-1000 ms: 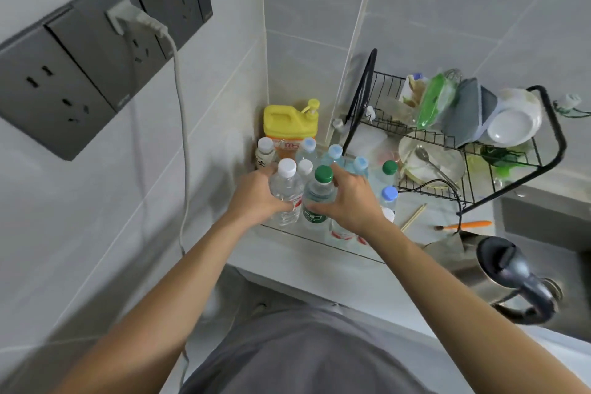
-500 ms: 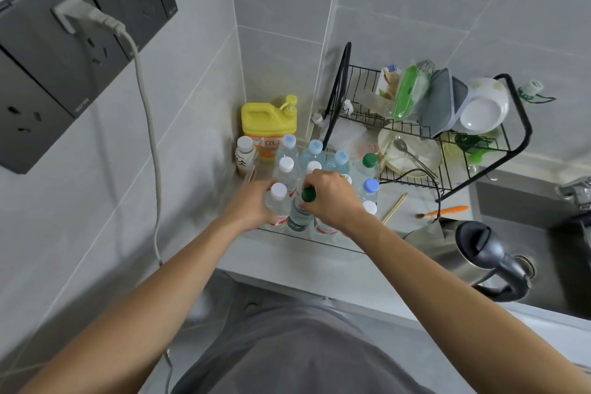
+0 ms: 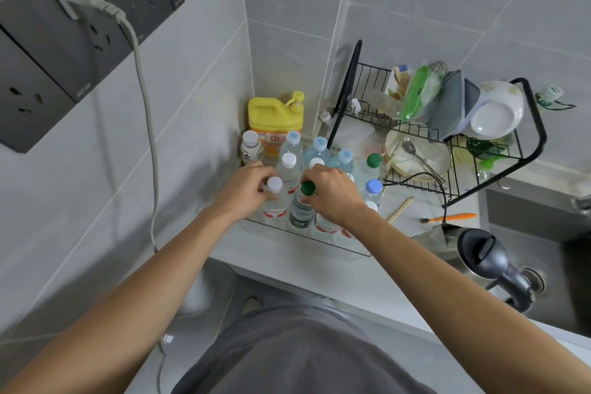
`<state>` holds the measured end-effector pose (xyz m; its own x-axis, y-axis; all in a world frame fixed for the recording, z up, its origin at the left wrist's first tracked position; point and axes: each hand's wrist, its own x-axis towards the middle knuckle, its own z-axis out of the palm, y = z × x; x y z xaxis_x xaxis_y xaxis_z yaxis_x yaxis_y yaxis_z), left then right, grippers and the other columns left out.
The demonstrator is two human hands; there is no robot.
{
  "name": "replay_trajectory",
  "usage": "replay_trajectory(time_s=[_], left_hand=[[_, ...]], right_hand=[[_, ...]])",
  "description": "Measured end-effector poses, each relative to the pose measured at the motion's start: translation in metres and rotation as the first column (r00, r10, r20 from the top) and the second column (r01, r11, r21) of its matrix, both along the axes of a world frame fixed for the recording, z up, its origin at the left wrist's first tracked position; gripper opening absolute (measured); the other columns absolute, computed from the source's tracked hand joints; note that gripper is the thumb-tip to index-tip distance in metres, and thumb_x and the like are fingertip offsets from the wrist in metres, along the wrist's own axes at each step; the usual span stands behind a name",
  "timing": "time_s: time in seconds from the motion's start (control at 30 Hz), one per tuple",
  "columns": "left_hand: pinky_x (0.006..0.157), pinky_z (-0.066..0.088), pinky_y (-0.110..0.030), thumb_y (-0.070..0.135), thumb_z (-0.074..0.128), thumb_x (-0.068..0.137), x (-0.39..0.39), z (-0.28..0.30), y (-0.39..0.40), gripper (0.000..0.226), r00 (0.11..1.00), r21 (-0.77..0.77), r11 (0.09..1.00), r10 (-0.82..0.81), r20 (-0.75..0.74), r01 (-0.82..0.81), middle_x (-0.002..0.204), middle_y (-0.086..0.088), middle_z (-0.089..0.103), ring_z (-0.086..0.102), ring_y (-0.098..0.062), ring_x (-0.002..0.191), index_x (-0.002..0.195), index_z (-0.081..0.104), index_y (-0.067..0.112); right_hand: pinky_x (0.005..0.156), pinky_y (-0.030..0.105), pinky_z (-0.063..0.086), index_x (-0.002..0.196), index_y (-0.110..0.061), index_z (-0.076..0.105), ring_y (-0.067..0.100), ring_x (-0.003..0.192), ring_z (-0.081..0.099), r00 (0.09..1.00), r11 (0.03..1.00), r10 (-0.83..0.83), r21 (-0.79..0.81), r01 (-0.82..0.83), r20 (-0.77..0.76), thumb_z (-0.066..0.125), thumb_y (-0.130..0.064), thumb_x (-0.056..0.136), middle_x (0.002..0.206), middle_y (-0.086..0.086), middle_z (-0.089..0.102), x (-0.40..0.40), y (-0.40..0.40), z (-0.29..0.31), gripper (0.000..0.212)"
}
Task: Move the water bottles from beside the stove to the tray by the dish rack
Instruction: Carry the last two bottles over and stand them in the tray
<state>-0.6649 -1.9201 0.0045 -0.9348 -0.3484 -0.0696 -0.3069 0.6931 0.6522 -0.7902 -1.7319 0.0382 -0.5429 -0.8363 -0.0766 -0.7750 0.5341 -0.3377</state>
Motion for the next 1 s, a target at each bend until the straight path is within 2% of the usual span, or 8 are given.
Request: replay_trajectory(time_s=[0.1, 0.2, 0.33, 0.5, 0.67, 0.83, 0.93, 1.0], left_hand=[[0.074, 0.054, -0.046, 0.023, 0.088, 0.079, -0.004, 0.004, 0.0, 0.029, 1.0, -0.058, 0.998, -0.021, -0.009, 0.021, 0.092, 0.009, 0.06, 0.061, -0.015, 0.08, 0.094, 0.064, 0.032], [0.074, 0.054, -0.044, 0.023, 0.085, 0.082, -0.008, 0.005, -0.002, 0.029, 0.999, -0.104, 0.994, -0.04, 0.013, 0.041, 0.095, 0.011, 0.059, 0.061, -0.017, 0.082, 0.098, 0.063, 0.033], [0.075, 0.053, -0.041, 0.024, 0.081, 0.085, -0.007, 0.007, -0.004, 0.029, 0.997, -0.135, 0.988, -0.066, 0.034, 0.07, 0.102, 0.01, 0.06, 0.062, -0.018, 0.088, 0.105, 0.062, 0.035], [0.065, 0.045, -0.037, 0.027, 0.075, 0.085, -0.003, 0.01, -0.006, 0.021, 0.995, -0.227, 0.97, -0.077, 0.065, 0.09, 0.095, 0.007, 0.057, 0.06, -0.023, 0.089, 0.095, 0.056, 0.029], [0.059, 0.041, -0.038, 0.041, 0.074, 0.09, 0.003, 0.009, 0.005, 0.033, 0.995, -0.38, 0.92, -0.086, 0.04, 0.095, 0.095, -0.002, 0.07, 0.067, -0.034, 0.086, 0.102, 0.051, 0.021], [0.052, 0.031, -0.036, 0.055, 0.065, 0.095, 0.003, 0.005, 0.017, 0.047, 0.998, -0.49, 0.871, -0.009, 0.059, 0.037, 0.081, -0.014, 0.069, 0.068, -0.041, 0.076, 0.105, 0.055, 0.011], [0.05, 0.029, -0.034, 0.057, 0.065, 0.094, 0.007, 0.005, 0.015, 0.052, 0.997, -0.518, 0.855, 0.043, 0.066, -0.002, 0.081, -0.013, 0.069, 0.068, -0.04, 0.079, 0.116, 0.06, 0.01], [0.05, 0.028, -0.033, 0.053, 0.066, 0.095, 0.007, 0.011, 0.008, 0.045, 0.996, -0.502, 0.865, 0.024, 0.087, 0.023, 0.084, -0.008, 0.067, 0.069, -0.037, 0.084, 0.121, 0.058, 0.016]], right_hand=[[0.077, 0.034, 0.037, 0.115, -0.016, 0.069, 0.036, 0.099, 0.063, 1.0, 1.0, 0.018, 0.016, -0.018, -0.023, 0.075, -0.015, 0.087, 0.112, 0.007, 0.068, -0.002, -0.002, 0.004, 0.028], [0.077, 0.037, 0.044, 0.118, -0.017, 0.069, 0.038, 0.1, 0.063, 0.999, 0.999, 0.035, 0.02, -0.034, -0.02, 0.075, -0.015, 0.087, 0.112, 0.006, 0.068, -0.003, -0.003, 0.004, 0.031], [0.076, 0.035, 0.04, 0.12, -0.019, 0.069, 0.037, 0.102, 0.064, 0.999, 0.999, 0.047, 0.015, -0.046, -0.007, 0.078, -0.019, 0.088, 0.115, 0.005, 0.069, -0.004, -0.007, 0.003, 0.033], [0.079, 0.041, 0.05, 0.12, -0.02, 0.069, 0.038, 0.101, 0.064, 0.999, 0.999, 0.046, 0.015, -0.046, 0.001, 0.08, -0.021, 0.087, 0.114, 0.005, 0.067, -0.004, -0.007, 0.004, 0.034], [0.078, 0.039, 0.046, 0.118, -0.019, 0.068, 0.037, 0.101, 0.063, 0.998, 0.998, 0.057, 0.016, -0.057, -0.002, 0.08, -0.02, 0.087, 0.114, 0.004, 0.067, -0.004, -0.006, 0.003, 0.033], [0.079, 0.041, 0.049, 0.117, -0.018, 0.067, 0.037, 0.102, 0.063, 0.997, 0.997, 0.071, 0.032, -0.071, 0.007, 0.079, -0.018, 0.087, 0.115, 0.003, 0.067, -0.004, -0.004, 0.006, 0.032], [0.076, 0.038, 0.044, 0.115, -0.017, 0.066, 0.037, 0.1, 0.062, 0.997, 0.996, 0.078, 0.038, -0.078, 0.008, 0.079, -0.019, 0.087, 0.115, 0.003, 0.067, -0.006, -0.003, 0.006, 0.031], [0.078, 0.041, 0.048, 0.114, -0.018, 0.066, 0.036, 0.1, 0.063, 0.997, 0.996, 0.082, 0.04, -0.082, 0.006, 0.079, -0.019, 0.087, 0.115, 0.003, 0.067, -0.006, -0.003, 0.006, 0.03]])
